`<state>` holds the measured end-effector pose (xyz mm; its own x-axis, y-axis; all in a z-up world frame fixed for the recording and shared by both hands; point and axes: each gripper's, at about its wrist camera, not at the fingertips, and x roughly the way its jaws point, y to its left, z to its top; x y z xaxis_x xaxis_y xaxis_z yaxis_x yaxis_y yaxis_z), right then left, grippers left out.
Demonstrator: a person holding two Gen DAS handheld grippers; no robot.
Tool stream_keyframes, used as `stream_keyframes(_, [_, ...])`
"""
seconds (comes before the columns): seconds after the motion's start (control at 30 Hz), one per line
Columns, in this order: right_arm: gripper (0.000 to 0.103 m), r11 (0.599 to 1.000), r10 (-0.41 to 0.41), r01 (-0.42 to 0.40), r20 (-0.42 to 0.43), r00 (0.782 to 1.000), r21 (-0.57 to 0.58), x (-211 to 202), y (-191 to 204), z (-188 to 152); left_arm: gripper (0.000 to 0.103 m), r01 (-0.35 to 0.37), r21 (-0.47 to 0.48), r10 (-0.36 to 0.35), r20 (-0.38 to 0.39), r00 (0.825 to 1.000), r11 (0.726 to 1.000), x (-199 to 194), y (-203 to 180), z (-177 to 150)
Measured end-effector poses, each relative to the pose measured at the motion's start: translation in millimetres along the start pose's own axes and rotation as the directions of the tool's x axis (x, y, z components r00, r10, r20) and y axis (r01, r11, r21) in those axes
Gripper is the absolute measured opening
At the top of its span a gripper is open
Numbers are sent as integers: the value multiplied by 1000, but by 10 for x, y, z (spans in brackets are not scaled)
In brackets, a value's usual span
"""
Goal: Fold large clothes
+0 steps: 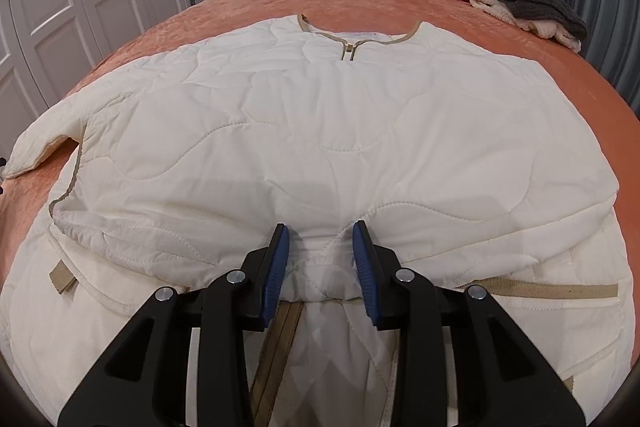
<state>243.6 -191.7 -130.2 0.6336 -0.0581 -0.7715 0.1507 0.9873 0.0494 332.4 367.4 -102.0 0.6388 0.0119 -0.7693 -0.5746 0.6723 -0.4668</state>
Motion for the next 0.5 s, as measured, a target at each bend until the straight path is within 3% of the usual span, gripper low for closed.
stream_keyframes(0.2, [32, 1000, -14, 14, 4, 1000, -10, -8, 16, -11, 50, 27, -109, -29, -12, 1000, 994, 283, 117, 318])
stream_keyframes(0.3, [32, 1000, -18, 18, 5, 1000, -13, -11, 20, -13, 35, 34, -83, -37, -34, 999, 996, 347, 9, 367])
stream_keyframes(0.33, [32, 1000, -18, 18, 6, 1000, -13, -12, 18, -14, 16, 45, -71, -47, -37, 998, 996, 349, -62, 375])
stream_keyframes(0.37, [32, 1000, -17, 17, 5, 1000, -13, -11, 15, -13, 8, 46, -59, -48, -33, 998, 997, 336, -104, 399])
stream_keyframes(0.5, [32, 1000, -16, 16, 6, 1000, -13, -13, 12, -14, 4, 116, 65, -118, 41, 992, 991, -24, -511, 450])
